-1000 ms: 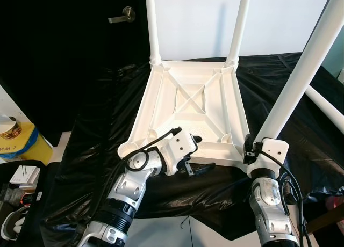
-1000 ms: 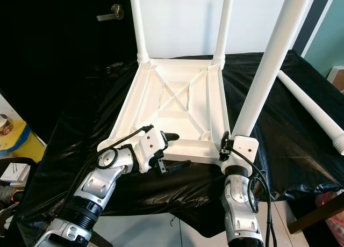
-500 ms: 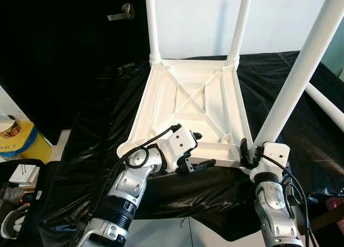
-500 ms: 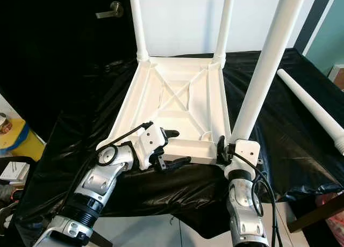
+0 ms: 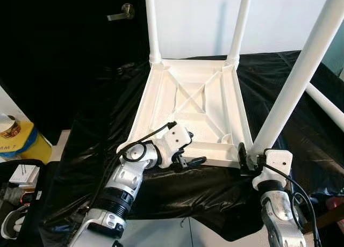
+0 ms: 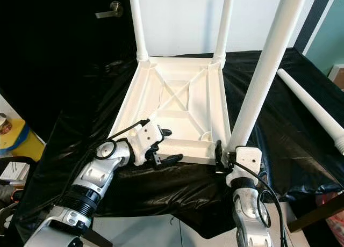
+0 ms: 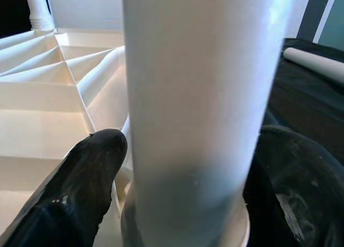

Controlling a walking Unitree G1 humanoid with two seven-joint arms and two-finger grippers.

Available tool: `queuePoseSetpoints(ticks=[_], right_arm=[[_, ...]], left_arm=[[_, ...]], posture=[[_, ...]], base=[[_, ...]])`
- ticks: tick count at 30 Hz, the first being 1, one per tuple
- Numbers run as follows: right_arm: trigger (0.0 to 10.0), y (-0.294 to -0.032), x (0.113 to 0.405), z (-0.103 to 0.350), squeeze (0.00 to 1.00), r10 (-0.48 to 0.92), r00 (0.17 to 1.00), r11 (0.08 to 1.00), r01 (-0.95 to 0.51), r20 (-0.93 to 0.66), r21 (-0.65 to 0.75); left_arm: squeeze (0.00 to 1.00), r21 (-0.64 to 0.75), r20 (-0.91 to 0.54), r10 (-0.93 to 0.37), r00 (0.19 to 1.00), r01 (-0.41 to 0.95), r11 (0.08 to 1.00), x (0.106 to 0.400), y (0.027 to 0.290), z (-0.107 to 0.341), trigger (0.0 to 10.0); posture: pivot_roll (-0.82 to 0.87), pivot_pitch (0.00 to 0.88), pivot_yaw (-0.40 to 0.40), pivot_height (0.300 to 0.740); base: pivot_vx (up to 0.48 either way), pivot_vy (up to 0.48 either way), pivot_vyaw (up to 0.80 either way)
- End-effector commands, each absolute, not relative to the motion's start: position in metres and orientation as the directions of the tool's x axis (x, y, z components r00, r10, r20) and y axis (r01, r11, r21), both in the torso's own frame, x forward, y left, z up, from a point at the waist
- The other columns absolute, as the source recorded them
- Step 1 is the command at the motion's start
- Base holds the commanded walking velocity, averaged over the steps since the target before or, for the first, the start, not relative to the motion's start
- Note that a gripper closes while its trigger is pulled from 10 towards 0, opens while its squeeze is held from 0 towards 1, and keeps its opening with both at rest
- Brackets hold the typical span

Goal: Building children table

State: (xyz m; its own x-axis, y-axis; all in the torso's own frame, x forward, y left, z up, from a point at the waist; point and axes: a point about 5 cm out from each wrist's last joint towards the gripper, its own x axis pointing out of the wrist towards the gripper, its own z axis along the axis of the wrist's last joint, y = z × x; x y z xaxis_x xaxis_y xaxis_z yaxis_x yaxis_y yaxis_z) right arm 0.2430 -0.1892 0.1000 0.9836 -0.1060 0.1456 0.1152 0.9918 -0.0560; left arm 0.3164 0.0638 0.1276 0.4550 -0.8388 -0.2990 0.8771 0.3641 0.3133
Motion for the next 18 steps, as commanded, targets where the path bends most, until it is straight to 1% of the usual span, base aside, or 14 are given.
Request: queuePoseSetpoints(ticks=[1, 9, 11, 13, 18], right_arm=[[10.0, -0.192, 0.24, 0.1, 0.0, -0.105, 0.983, 0.992, 0.115, 0.149, -0.058], [10.0, -0.197, 0.233, 0.097, 0.0, -0.099, 0.986, 0.991, 0.111, 0.137, -0.08], [10.0, -0.198, 0.232, 0.097, 0.0, -0.099, 0.986, 0.99, 0.111, 0.135, -0.083], [10.0, -0.198, 0.231, 0.097, 0.0, -0.099, 0.986, 0.99, 0.112, 0.134, -0.089], [10.0, -0.198, 0.231, 0.097, 0.0, -0.099, 0.986, 0.99, 0.111, 0.134, -0.091]], left_arm=[[0.0, 0.365, -0.273, -0.712, 0.647, 0.754, 0.546, 0.326, 0.072, 0.123, 10.0], [0.0, 0.363, -0.363, -0.689, 0.627, 0.777, 0.515, 0.322, 0.076, 0.107, 10.0], [0.0, 0.364, -0.378, -0.676, 0.632, 0.773, 0.519, 0.323, 0.077, 0.105, 10.0], [0.0, 0.355, -0.409, -0.635, 0.655, 0.755, 0.551, 0.327, 0.083, 0.101, 10.0], [0.0, 0.353, -0.43, -0.602, 0.673, 0.739, 0.573, 0.329, 0.087, 0.099, 10.0]], posture=[[-0.2, 0.007, 0.035, 0.74], [-0.2, 0.009, 0.044, 0.74], [-0.2, 0.01, 0.046, 0.74], [-0.21, 0.007, 0.051, 0.74], [-0.21, 0.007, 0.052, 0.74]], base=[[0.0, 0.0, 0.0], [0.0, 0.0, 0.0], [0.0, 0.0, 0.0], [0.0, 0.0, 0.0], [0.0, 0.0, 0.0]])
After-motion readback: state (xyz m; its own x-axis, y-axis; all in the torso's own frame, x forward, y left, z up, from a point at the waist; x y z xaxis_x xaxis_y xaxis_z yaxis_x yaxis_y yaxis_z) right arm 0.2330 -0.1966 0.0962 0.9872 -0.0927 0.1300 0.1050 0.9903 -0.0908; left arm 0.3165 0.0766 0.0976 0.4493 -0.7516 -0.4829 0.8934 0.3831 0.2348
